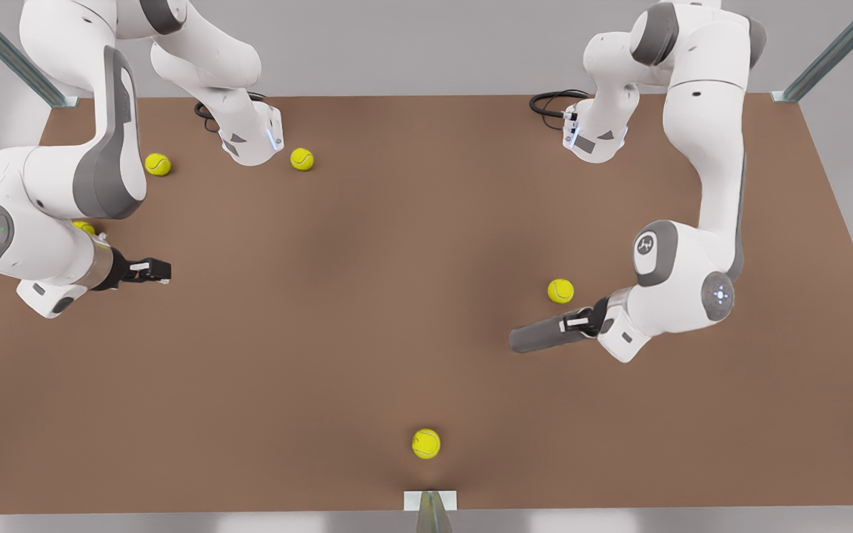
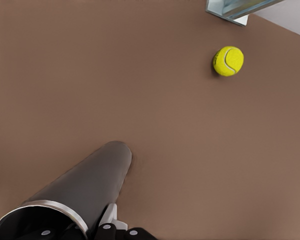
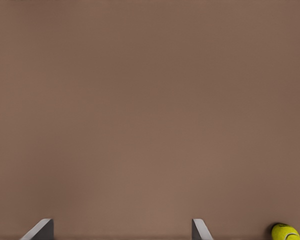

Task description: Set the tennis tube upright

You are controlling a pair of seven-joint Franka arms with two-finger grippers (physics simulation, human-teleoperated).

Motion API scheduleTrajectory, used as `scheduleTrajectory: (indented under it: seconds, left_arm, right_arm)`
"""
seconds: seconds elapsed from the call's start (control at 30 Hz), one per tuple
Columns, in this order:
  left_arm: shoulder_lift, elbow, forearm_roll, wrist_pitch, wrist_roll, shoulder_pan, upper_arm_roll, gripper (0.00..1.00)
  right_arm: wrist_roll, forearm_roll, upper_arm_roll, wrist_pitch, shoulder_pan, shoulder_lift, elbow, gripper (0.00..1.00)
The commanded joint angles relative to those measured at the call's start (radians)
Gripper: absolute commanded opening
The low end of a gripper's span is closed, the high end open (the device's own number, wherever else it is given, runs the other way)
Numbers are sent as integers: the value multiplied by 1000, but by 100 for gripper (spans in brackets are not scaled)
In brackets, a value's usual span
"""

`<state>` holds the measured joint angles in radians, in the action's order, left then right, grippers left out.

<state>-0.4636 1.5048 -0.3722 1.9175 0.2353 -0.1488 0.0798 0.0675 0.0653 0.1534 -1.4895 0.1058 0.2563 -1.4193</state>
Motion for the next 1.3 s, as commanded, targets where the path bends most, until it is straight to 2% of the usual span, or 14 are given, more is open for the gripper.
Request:
scheduleTrajectory:
  seconds: [0.0, 0.43, 0.87, 0.9, 0.93, 0.97, 1.27]
  left_arm:
    - [2, 0, 117, 0, 9, 0, 0, 21]
    - [28, -5, 352, 8, 85, 28, -3, 21]
    - [-24, -5, 368, 37, 84, 55, -3, 21]
    - [-27, -5, 368, 35, 84, 55, -3, 35]
    - [-29, -5, 368, 35, 85, 55, -3, 62]
    - [-29, -5, 368, 35, 85, 55, -3, 100]
    - [-26, -14, 371, 28, 119, 51, 0, 100]
  right_arm:
    - [2, 1, 0, 0, 0, 0, 0, 100]
    - [2, 2, 0, -3, 5, 6, 3, 100]
    - [-6, 4, 0, 0, 0, 9, 3, 100]
    - [-5, 4, 0, 0, -2, 11, 3, 100]
    - [-3, 4, 0, 0, -3, 11, 3, 100]
    - [-5, 4, 0, 0, -5, 11, 3, 100]
    - [-2, 4, 2, 0, -3, 11, 3, 100]
